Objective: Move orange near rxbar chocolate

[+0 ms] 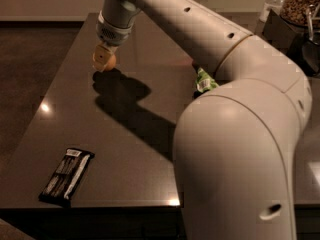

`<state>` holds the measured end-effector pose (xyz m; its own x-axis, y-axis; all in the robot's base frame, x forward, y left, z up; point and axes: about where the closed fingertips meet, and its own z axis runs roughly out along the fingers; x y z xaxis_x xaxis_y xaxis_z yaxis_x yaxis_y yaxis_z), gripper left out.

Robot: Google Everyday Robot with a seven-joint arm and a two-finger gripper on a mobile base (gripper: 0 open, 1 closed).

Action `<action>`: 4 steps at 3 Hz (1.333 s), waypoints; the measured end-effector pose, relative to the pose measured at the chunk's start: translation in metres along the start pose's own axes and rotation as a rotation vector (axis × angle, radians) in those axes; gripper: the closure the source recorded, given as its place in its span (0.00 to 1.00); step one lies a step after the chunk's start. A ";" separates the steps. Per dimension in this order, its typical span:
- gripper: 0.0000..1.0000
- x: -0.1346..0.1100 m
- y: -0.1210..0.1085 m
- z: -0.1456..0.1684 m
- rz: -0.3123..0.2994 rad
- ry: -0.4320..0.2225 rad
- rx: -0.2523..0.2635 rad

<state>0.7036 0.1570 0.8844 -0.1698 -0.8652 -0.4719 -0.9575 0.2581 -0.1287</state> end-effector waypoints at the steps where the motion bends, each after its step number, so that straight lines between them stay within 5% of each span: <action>1: 1.00 0.014 0.024 -0.036 -0.045 -0.057 -0.003; 4: 1.00 0.098 0.129 -0.106 -0.237 -0.079 -0.076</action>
Offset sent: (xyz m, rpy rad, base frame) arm -0.1575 -0.0991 0.0344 0.0409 -0.0505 0.2041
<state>0.5385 0.0597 0.9144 0.0774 -0.8604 -0.5037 -0.9837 0.0164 -0.1791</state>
